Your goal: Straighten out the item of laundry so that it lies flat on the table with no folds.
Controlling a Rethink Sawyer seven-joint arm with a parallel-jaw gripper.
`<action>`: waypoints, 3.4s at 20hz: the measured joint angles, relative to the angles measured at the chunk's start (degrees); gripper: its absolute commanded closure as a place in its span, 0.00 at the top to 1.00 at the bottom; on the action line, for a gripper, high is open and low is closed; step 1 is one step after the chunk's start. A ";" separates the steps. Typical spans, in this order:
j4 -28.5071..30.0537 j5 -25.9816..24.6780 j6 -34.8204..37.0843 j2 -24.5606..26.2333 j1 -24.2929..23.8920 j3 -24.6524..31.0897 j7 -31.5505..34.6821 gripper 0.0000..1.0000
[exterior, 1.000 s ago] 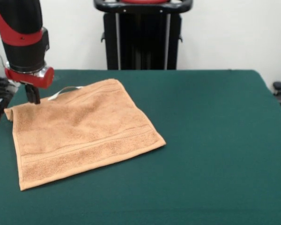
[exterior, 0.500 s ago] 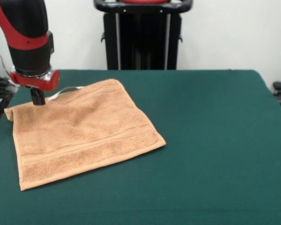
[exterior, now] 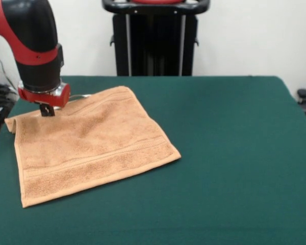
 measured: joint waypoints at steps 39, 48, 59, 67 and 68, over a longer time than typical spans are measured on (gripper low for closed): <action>4.97 -3.34 -6.86 -2.76 0.08 -1.26 0.00 0.00; 8.33 -4.23 -6.88 -3.76 -1.13 -2.06 0.00 0.00; 10.69 -4.21 -6.90 -3.77 -1.58 -2.43 0.00 0.00; 10.82 -4.20 -6.90 -3.50 -2.19 -2.43 0.00 0.00; 10.82 -4.20 -6.90 -3.30 -2.57 -2.42 0.00 0.00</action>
